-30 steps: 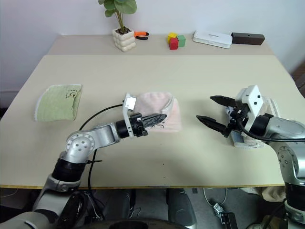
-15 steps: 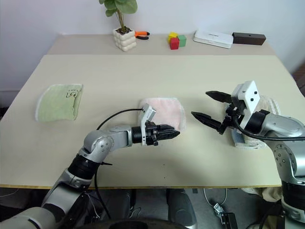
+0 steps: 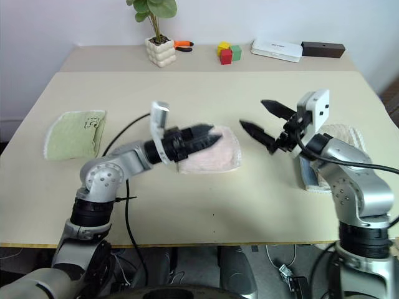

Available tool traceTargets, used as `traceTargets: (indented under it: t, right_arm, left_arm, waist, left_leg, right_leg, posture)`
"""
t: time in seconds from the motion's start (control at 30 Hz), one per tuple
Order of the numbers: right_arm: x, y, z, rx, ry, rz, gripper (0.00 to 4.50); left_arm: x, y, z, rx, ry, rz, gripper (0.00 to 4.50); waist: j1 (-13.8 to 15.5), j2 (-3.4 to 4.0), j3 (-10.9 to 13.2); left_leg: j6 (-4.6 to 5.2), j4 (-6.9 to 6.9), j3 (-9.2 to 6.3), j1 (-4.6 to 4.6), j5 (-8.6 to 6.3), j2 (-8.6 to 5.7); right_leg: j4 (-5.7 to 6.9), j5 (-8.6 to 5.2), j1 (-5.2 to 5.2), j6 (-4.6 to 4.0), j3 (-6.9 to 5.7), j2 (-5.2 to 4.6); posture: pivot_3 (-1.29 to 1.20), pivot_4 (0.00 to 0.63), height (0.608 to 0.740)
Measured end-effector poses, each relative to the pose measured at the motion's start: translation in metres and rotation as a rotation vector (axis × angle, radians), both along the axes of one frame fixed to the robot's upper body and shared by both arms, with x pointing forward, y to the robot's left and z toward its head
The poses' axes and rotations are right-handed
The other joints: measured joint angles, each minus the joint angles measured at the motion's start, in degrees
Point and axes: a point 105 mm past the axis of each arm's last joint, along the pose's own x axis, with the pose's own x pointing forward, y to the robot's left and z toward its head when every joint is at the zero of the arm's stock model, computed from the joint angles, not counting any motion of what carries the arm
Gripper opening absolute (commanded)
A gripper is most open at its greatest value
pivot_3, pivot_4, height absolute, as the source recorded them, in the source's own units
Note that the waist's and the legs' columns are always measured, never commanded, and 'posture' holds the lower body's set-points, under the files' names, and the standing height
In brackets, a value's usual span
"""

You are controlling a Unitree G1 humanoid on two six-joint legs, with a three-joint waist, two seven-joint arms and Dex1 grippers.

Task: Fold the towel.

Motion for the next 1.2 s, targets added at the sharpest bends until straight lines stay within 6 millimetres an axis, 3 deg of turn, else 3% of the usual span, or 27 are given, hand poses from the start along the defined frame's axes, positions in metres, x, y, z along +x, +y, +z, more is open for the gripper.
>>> traceTargets:
  t: [0.13,0.17,0.3,0.37,0.47,0.63,0.73,0.83,0.87,0.93,1.0,1.17,1.2]
  right_arm:
    - [0.011,0.033,-0.015,0.12,0.026,-0.099,0.61]
    - [0.013,0.04,-0.019,0.117,0.032,-0.117,0.06]
    - [0.009,0.075,-0.036,0.08,0.05,-0.118,0.02]
    - [0.008,0.081,-0.049,0.051,0.076,-0.15,0.02]
    - [0.013,0.073,-0.07,0.036,0.135,-0.28,0.02]
    - [0.022,0.05,-0.124,-0.09,0.259,-0.493,0.02]
    - [0.027,0.046,-0.124,-0.115,0.231,-0.522,0.02]
    - [0.027,0.044,-0.125,-0.134,0.213,-0.532,0.02]
    - [0.027,0.043,-0.125,-0.135,0.212,-0.531,0.0]
    - [0.027,0.042,-0.125,-0.137,0.208,-0.521,0.55]
    - [0.028,0.039,-0.122,-0.122,0.201,-0.513,1.27]
    - [0.036,0.028,-0.104,-0.092,0.154,-0.528,3.88]
    - [0.039,0.024,-0.097,-0.091,0.126,-0.542,4.38]
  left_arm:
    - [0.018,0.015,-0.023,-0.008,0.069,0.185,0.01]
    - [0.02,0.014,-0.027,-0.011,0.083,0.211,0.0]
    - [0.029,0.001,-0.027,-0.03,0.077,0.306,0.0]
    - [0.032,-0.005,-0.027,-0.033,0.082,0.331,0.0]
    - [0.037,-0.01,-0.041,0.006,0.125,0.361,0.0]
    - [0.04,-0.012,-0.08,0.19,0.161,0.376,0.0]
    - [0.042,-0.009,-0.099,0.26,0.202,0.4,0.0]
    - [0.043,-0.008,-0.098,0.251,0.199,0.407,0.0]
    - [0.044,-0.007,-0.097,0.257,0.188,0.416,0.25]
    - [0.045,-0.003,-0.096,0.247,0.178,0.422,0.85]
    - [0.046,0.001,-0.092,0.23,0.169,0.417,1.8]
    - [0.048,0.011,-0.071,0.155,0.122,0.399,4.47]
    - [0.05,0.014,-0.062,0.144,0.101,0.404,4.5]
  waist:
    - [0.0,0.04,0.0]
    - [0.2,0.04,0.0]
    - [0.4,0.03,0.0]
    - [0.4,0.03,0.0]
    - [0.2,0.03,0.0]
    - [-0.1,0.06,0.0]
    - [-0.1,0.06,0.0]
    - [0.0,0.06,-0.1]
    - [0.0,0.06,-0.1]
    - [0.0,0.07,-0.1]
    - [-0.1,0.07,-0.1]
    - [-0.3,0.08,-0.1]
    - [-0.1,0.08,-0.1]
  left_leg:
    - [-0.02,-0.01,-0.01,-0.07,0.01,0.0]
    - [-0.05,0.02,-0.02,-0.13,0.03,-0.01]
    - [-0.11,0.11,-0.09,-0.33,0.06,-0.05]
    - [-0.11,0.1,-0.09,-0.32,0.06,-0.05]
    - [-0.11,0.08,-0.11,-0.3,0.06,-0.04]
    - [-0.11,0.05,-0.09,-0.25,0.06,-0.04]
    - [-0.11,0.07,-0.09,-0.25,0.06,-0.04]
    - [-0.1,0.07,-0.09,-0.23,0.06,-0.04]
    - [-0.11,0.07,-0.09,-0.22,0.06,-0.04]
    - [-0.11,0.06,-0.09,-0.2,0.06,-0.04]
    - [-0.1,0.06,-0.09,-0.19,0.06,-0.04]
    - [-0.11,0.05,-0.1,-0.19,0.06,-0.03]
    - [-0.11,0.05,-0.1,-0.19,0.06,-0.03]
  right_leg:
    - [0.06,0.01,-0.13,0.0,0.0,0.0]
    - [0.06,0.01,-0.14,0.02,-0.01,-0.02]
    - [-0.04,0.07,-0.16,0.08,-0.07,-0.03]
    - [-0.04,0.07,-0.15,0.08,-0.07,-0.03]
    - [-0.02,0.07,-0.17,0.08,-0.07,-0.01]
    - [0.0,0.07,-0.18,0.07,-0.05,0.01]
    - [0.0,0.07,-0.15,0.07,-0.05,0.01]
    - [-0.01,0.07,-0.12,0.07,-0.05,0.0]
    - [-0.01,0.07,-0.11,0.07,-0.05,0.0]
    - [0.0,0.07,-0.1,0.07,-0.05,0.0]
    - [0.01,0.07,-0.1,0.07,-0.05,0.01]
    - [0.05,0.08,-0.13,0.07,-0.05,0.01]
    - [0.05,0.08,-0.13,0.07,-0.05,0.01]
  posture:
    - [0.0,0.15,0.74]
    - [0.0,0.15,0.74]
    - [0.0,0.15,0.74]
    - [0.0,0.15,0.74]
    - [0.0,0.15,0.74]
    - [0.0,0.15,0.74]
    - [0.0,0.15,0.74]
    - [0.0,0.15,0.74]
    - [0.0,0.15,0.74]
    - [0.0,0.15,0.74]
    - [0.0,0.15,0.74]
    - [0.0,0.15,0.74]
    - [0.0,0.15,0.74]
